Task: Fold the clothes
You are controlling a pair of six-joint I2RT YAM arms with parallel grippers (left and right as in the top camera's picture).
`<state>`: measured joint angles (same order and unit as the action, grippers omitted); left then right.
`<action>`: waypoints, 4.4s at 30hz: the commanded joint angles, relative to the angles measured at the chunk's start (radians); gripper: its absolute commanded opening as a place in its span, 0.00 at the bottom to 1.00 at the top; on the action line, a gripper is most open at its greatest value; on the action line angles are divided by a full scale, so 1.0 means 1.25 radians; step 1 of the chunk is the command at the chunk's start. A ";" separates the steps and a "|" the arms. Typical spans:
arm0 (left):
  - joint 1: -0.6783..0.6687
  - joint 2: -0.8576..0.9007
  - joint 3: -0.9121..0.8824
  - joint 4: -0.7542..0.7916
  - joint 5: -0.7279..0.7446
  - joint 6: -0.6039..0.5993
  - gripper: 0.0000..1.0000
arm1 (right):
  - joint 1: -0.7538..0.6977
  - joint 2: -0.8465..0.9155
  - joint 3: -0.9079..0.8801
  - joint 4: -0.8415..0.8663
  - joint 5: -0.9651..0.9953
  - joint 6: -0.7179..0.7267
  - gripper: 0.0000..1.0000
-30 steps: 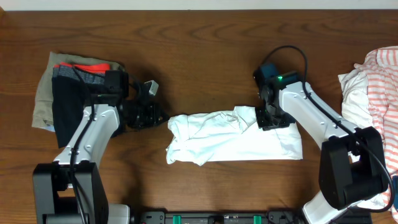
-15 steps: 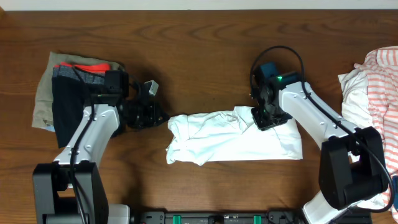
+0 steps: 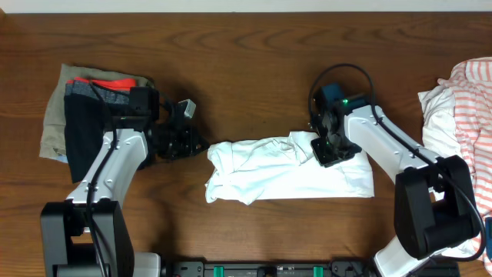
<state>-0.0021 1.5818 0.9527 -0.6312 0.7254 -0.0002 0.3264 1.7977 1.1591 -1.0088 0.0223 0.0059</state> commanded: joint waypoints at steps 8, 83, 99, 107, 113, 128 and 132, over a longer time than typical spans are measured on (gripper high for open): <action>-0.002 -0.009 0.013 -0.003 -0.009 0.005 0.07 | 0.002 -0.016 0.012 -0.017 -0.023 -0.017 0.01; -0.013 0.167 -0.023 -0.065 0.001 -0.045 0.55 | 0.036 -0.135 0.224 -0.118 -0.182 -0.018 0.35; -0.091 0.193 -0.023 -0.065 0.042 -0.052 0.29 | 0.036 -0.135 0.224 -0.119 -0.164 -0.018 0.35; -0.091 0.193 -0.023 -0.058 0.043 -0.052 0.41 | 0.036 -0.135 0.224 -0.127 -0.164 -0.018 0.34; -0.096 0.194 -0.023 -0.049 0.043 -0.068 0.54 | 0.036 -0.135 0.224 -0.130 -0.164 -0.017 0.34; -0.096 0.197 -0.013 -0.021 0.093 -0.052 0.06 | 0.034 -0.140 0.225 -0.129 -0.164 -0.017 0.33; -0.034 0.173 0.033 -0.093 -0.064 -0.013 0.06 | 0.018 -0.144 0.225 -0.124 -0.164 -0.008 0.33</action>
<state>-0.1070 1.8256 0.9356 -0.7033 0.8093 -0.0704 0.3748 1.6295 1.4300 -1.1652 -0.1856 -0.0292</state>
